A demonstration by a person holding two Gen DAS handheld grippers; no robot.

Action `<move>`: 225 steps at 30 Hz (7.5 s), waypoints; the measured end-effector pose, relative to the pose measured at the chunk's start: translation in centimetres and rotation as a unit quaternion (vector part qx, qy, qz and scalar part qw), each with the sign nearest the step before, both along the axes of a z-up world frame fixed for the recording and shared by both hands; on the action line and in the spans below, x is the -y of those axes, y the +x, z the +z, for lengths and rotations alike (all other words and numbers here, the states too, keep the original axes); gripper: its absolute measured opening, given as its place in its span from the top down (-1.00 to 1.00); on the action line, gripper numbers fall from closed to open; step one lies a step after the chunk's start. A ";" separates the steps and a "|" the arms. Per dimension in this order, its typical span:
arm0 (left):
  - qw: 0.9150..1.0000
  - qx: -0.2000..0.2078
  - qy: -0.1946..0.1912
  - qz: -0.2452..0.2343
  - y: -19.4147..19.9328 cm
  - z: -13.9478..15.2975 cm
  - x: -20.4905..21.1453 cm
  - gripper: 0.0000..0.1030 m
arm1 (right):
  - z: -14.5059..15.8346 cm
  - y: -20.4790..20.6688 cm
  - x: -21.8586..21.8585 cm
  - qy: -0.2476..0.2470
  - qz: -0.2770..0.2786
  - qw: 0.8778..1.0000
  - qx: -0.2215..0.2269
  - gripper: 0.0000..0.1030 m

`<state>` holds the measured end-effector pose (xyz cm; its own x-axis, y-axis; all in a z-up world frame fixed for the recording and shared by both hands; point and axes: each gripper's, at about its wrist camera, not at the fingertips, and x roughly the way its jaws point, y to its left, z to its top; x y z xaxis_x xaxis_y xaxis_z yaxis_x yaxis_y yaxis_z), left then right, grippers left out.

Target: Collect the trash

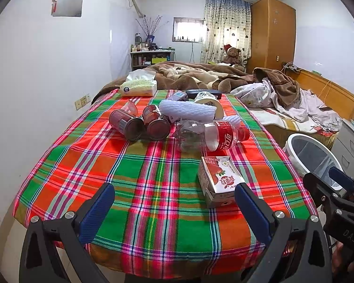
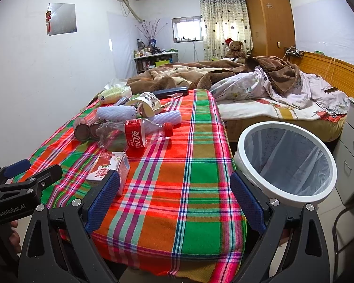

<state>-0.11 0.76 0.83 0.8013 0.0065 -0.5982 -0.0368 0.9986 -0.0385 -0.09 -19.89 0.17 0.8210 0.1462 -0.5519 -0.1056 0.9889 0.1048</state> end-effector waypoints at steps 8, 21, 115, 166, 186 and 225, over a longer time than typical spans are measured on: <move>1.000 0.000 0.001 0.002 -0.2 0.0 0.0 -1.00 | 0.0 -0.1 0.0 -0.001 -0.002 1.000 0.000 -0.87; 1.000 -0.001 0.000 0.000 -0.1 0.0 0.0 -1.00 | 0.0 -0.1 -0.1 -0.001 -0.003 1.000 0.000 -0.87; 0.978 -0.157 -0.092 0.104 25.9 -6.2 -13.8 -0.20 | -2.8 8.1 -6.1 -0.025 0.029 0.996 -0.078 -0.14; 0.996 -0.057 -0.059 -0.025 15.2 3.0 -4.6 -0.01 | 1.1 6.3 3.6 0.025 -0.051 0.998 -0.011 -0.14; 0.952 -0.084 -0.065 -0.287 14.9 3.0 18.4 -0.02 | 0.8 6.7 14.4 0.015 -0.131 0.990 -0.046 -0.15; 0.939 -0.113 -0.062 -0.318 16.0 0.3 23.6 -0.13 | -0.9 6.8 18.0 -0.004 -0.166 0.982 -0.094 -0.42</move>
<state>15.91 -22.88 1.12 0.4717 -0.5121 -0.7179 0.5443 0.8096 -0.2199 6.71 -37.93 -0.71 0.7057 -0.1162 -0.6989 0.2428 0.9664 0.0845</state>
